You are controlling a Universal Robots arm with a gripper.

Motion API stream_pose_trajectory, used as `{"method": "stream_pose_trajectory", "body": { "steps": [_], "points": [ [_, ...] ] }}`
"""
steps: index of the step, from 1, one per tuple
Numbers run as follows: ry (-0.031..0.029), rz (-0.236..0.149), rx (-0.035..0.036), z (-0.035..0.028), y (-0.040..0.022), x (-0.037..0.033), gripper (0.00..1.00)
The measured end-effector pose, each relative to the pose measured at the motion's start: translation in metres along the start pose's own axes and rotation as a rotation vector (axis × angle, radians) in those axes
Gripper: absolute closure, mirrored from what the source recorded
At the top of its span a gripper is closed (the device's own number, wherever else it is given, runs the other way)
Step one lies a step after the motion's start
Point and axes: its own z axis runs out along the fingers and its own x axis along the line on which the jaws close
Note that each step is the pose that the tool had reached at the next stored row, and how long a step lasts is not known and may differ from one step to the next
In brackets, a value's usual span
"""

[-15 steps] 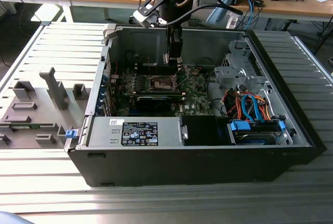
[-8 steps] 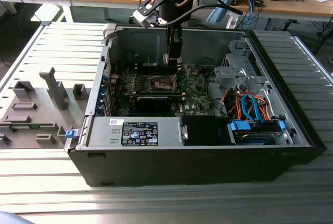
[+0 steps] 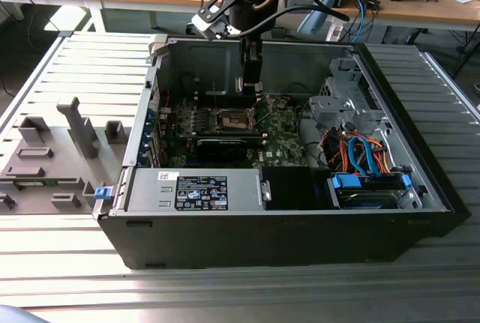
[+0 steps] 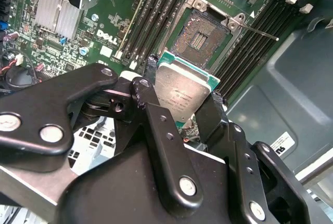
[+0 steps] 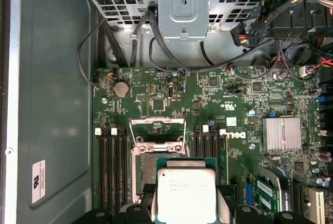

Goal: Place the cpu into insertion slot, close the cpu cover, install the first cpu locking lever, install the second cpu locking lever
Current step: 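Place the cpu into insertion slot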

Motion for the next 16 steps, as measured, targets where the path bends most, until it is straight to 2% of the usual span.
{"method": "stream_pose_trajectory", "body": {
  "steps": [3, 13, 14, 16],
  "points": [
    [-0.0030, 0.008, 0.0003, 0.0000, 0.0000, 0.0000, 0.46],
    [-0.0031, 0.012, 0.0004, 0.0001, -0.0005, 0.0000, 0.46],
    [-0.0032, 0.012, 0.0004, 0.0007, -0.0049, -0.0001, 0.46],
    [-0.0031, 0.012, 0.0004, 0.0021, -0.0069, 0.0002, 0.46]
  ]
}}
